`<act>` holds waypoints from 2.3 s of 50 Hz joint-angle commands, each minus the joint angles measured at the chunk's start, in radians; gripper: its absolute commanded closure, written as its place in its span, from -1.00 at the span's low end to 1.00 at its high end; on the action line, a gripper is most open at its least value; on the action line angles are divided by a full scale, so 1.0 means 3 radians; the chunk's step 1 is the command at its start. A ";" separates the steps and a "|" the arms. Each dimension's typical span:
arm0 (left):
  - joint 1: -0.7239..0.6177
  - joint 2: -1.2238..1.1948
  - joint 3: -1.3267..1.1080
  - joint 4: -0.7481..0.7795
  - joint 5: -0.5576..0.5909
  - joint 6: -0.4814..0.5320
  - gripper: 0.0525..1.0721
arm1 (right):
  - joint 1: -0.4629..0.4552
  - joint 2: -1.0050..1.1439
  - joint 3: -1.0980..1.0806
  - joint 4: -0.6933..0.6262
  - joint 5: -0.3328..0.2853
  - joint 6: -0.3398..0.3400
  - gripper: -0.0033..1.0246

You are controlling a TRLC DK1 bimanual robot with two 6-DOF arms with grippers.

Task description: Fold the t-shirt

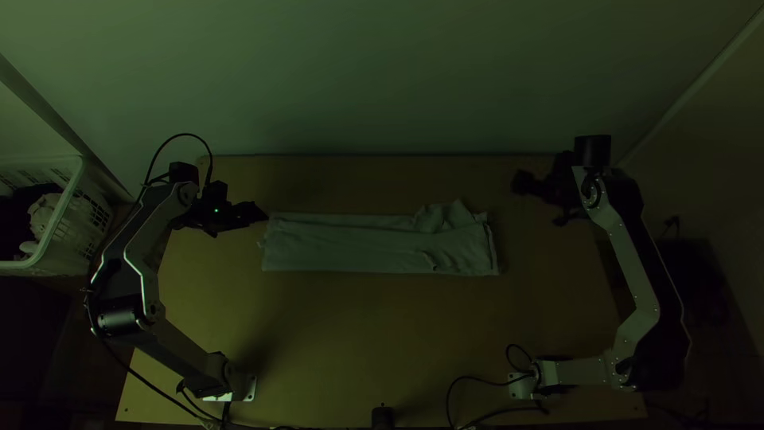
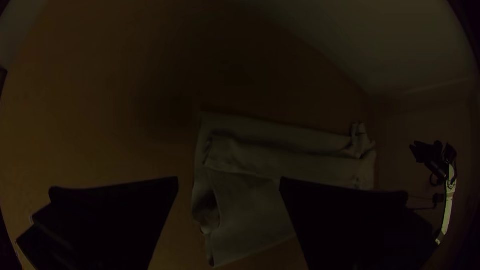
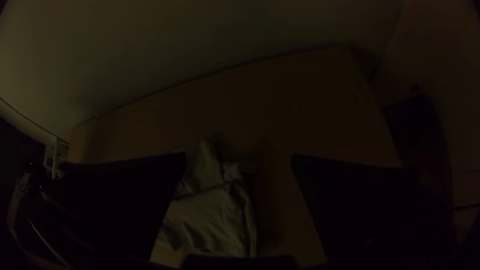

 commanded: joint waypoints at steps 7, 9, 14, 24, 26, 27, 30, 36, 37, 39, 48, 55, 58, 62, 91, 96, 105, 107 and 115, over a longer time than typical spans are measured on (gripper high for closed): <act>0.0131 -0.0068 -0.0493 0.0277 0.0274 0.0015 -0.92 | -0.0077 -0.0386 0.0104 0.0098 -0.0006 0.0109 -0.92; 0.0147 -0.0057 -0.0554 0.0329 0.0279 0.0051 -0.92 | -0.0077 -0.0448 0.0079 0.0103 -0.0006 0.0109 -0.92; 0.0193 -0.0006 -0.0646 0.0426 0.0289 0.0097 -0.92 | -0.0062 -0.0570 -0.0018 0.0103 -0.0006 0.0124 -0.92; 0.0234 0.0106 -0.0728 0.0482 0.0314 0.0184 -0.92 | -0.0016 -0.0724 -0.0167 0.0103 -0.0006 0.0160 -0.92; 0.0228 0.0132 -0.0728 0.0497 0.0320 0.0184 -0.92 | 0.0000 -0.0749 -0.0192 0.0103 -0.0006 0.0175 -0.92; 0.0223 0.0147 -0.0738 0.0507 0.0330 0.0184 -0.92 | 0.0000 -0.0765 -0.0202 0.0103 -0.0006 0.0175 -0.92; 0.0198 0.0183 -0.0754 0.0533 0.0340 0.0174 -0.92 | 0.0000 -0.0790 -0.0213 0.0103 -0.0006 0.0180 -0.92; 0.0106 0.0229 -0.0830 0.0661 0.0350 0.0082 -0.92 | 0.0000 -0.0841 -0.0218 0.0108 -0.0006 0.0180 -0.92; 0.0080 0.0234 -0.0846 0.0692 0.0350 0.0061 -0.92 | 0.0000 -0.0851 -0.0218 0.0108 -0.0006 0.0180 -0.92; 0.0039 0.0250 -0.0866 0.0732 0.0350 0.0031 -0.92 | 0.0000 -0.0872 -0.0213 0.0113 -0.0006 0.0185 -0.92; -0.0181 0.0285 -0.0902 0.0835 0.0350 -0.0138 -0.92 | 0.0005 -0.0928 -0.0218 0.0118 -0.0006 0.0175 -0.92; -0.0390 0.0275 -0.0933 0.0896 0.0350 -0.0281 -0.92 | 0.0005 -0.0944 -0.0218 0.0128 -0.0006 0.0175 -0.92; -0.0467 0.0265 -0.0948 0.0906 0.0345 -0.0343 -0.92 | 0.0005 -0.0959 -0.0223 0.0128 -0.0006 0.0180 -0.92; -0.0564 0.0229 -0.0984 0.0963 0.0335 -0.0440 -0.92 | 0.0015 -0.0979 -0.0248 0.0128 -0.0006 0.0180 -0.92; -0.0712 -0.0006 -0.1096 0.1090 -0.0396 -0.0639 0.95 | 0.0035 -0.1245 -0.0750 0.0374 -0.0001 0.0196 -0.92; -0.0595 -0.0083 -0.1009 0.1009 -0.0473 -0.0562 0.95 | 0.0035 -0.1276 -0.0811 0.0461 -0.0001 0.0196 -0.92; -0.0303 -0.0175 -0.0692 0.0651 -0.0565 -0.0378 0.95 | 0.0025 -0.1347 -0.0969 0.0675 -0.0001 0.0180 -0.92; -0.0237 -0.0190 -0.0611 0.0559 -0.0591 -0.0332 0.95 | 0.0025 -0.1358 -0.1005 0.0706 -0.0001 0.0180 -0.92; 0.0044 -0.0293 -0.0329 0.0196 -0.0672 -0.0082 0.95 | 0.0010 -0.1378 -0.1138 0.0849 -0.0001 0.0150 -0.92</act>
